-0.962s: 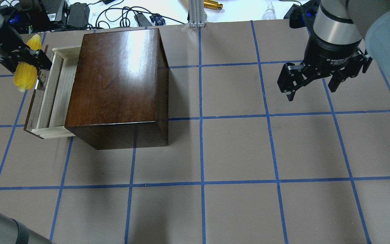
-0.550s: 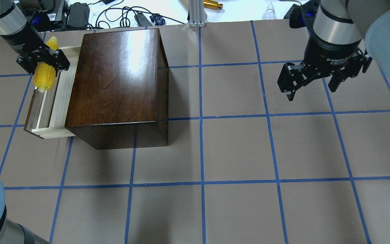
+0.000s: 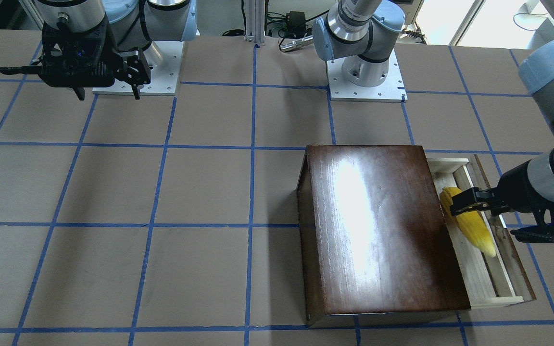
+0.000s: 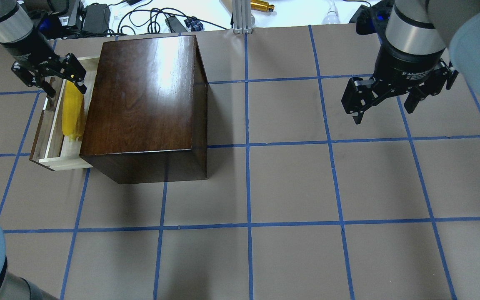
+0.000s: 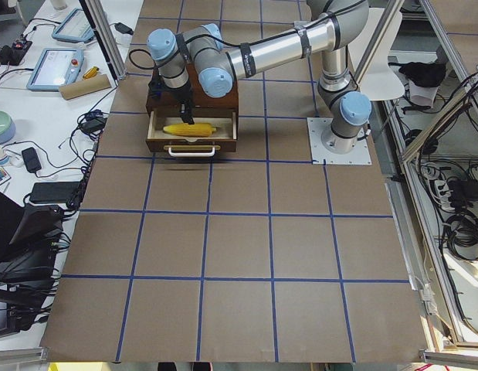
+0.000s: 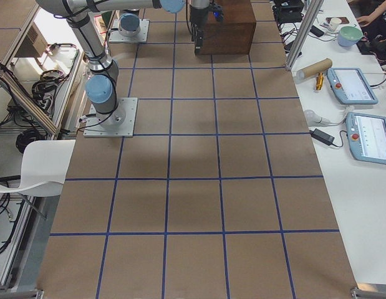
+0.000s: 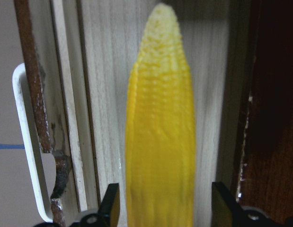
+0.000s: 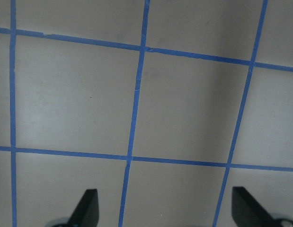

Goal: Open drawer and put corn inside
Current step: 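Open the left gripper to drop the corn into the drawer and raise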

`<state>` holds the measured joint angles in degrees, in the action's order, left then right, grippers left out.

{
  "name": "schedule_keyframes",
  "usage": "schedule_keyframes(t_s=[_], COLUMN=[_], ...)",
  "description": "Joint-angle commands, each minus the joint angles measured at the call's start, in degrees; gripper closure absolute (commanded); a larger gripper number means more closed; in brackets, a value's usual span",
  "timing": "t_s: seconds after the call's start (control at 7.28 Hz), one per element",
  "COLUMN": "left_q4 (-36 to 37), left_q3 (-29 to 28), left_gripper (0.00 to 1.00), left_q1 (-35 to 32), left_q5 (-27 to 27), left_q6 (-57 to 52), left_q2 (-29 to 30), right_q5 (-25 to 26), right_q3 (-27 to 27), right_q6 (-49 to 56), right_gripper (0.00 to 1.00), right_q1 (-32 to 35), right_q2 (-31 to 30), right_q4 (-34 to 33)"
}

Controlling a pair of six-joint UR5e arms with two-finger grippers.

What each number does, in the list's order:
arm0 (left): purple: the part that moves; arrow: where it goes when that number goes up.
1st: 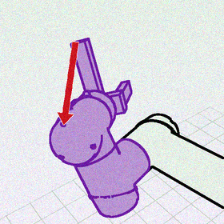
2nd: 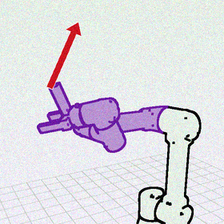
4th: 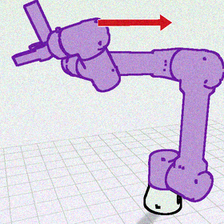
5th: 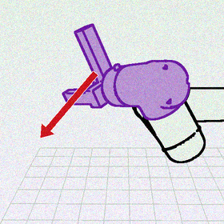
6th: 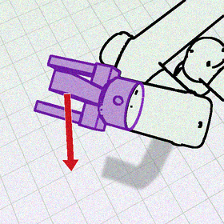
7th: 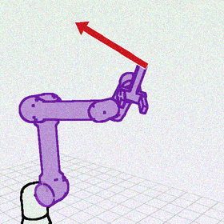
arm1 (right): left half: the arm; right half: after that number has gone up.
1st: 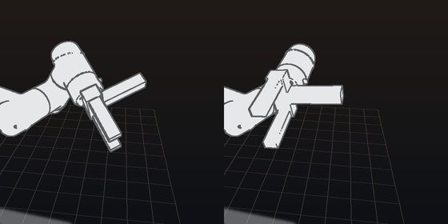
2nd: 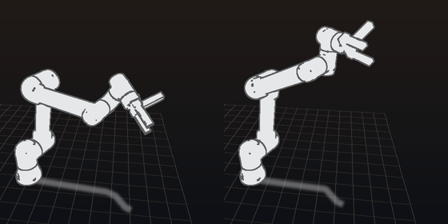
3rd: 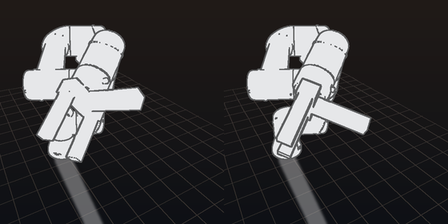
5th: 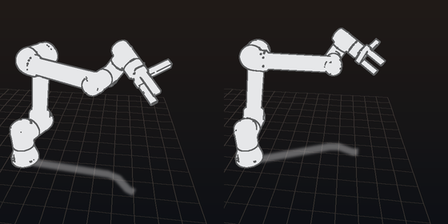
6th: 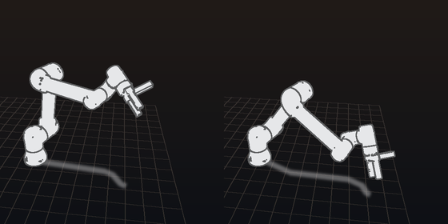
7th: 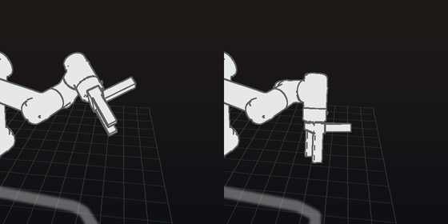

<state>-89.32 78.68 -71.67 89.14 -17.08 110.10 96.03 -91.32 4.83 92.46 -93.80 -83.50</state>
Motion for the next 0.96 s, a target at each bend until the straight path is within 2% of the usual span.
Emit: schedule_keyframes(t_s=[0.0, 0.27, 0.82], left_q4=[-3.73, -5.76, -6.92], left_q3=[-0.45, -0.54, 2.44], left_gripper=[0.0, 0.0, 0.0], left_q1=[-0.66, -4.24, -18.47], left_q5=[-0.02, 0.06, 0.24], left_q6=[0.03, 2.64, 18.37], left_q2=[-3.56, -8.22, -13.33], right_q5=[0.04, 0.04, -0.05], right_q3=[0.0, 0.0, 0.0], right_q6=[0.0, 0.0, 0.0], right_gripper=[0.0, 0.0, 0.0], right_q1=[0.0, 0.0, 0.0], right_q2=[-0.07, -0.07, 0.02], right_q4=[0.0, 0.0, 0.0])
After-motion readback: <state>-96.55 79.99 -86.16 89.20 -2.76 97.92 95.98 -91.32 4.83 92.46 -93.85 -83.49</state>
